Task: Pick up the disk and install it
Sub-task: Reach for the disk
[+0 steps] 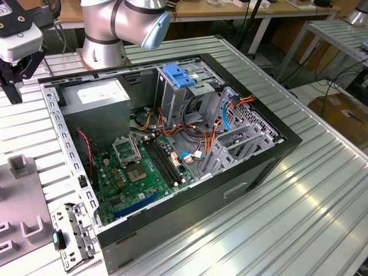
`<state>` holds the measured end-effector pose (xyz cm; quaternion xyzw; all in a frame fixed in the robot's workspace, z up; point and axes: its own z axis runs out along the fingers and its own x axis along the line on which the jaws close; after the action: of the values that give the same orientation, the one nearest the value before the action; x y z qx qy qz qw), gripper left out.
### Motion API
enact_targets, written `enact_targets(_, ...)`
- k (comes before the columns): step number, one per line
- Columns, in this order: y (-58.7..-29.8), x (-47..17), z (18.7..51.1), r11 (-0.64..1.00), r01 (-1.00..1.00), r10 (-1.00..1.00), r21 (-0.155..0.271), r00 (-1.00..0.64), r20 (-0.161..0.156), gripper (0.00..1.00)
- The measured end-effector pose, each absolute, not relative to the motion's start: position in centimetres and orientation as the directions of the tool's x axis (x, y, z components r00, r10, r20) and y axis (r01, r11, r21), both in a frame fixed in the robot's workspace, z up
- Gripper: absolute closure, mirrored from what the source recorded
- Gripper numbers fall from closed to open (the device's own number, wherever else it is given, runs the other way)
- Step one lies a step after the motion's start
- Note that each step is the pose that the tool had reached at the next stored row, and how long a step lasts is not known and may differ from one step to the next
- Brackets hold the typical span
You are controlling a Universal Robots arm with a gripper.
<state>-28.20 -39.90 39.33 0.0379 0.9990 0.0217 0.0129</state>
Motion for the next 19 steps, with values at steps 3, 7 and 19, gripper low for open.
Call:
enact_targets(3, -39.9, -28.7, 39.3, 0.996, 0.075, 0.076, 0.044, -0.997, -0.024, 0.89)
enact_targets(7, -39.9, -29.1, 39.3, 0.996, 0.075, 0.076, 0.044, -0.997, -0.024, 0.89)
enact_targets(19, -39.9, -30.1, 39.3, 0.996, 0.075, 0.076, 0.044, -0.997, -0.024, 0.89)
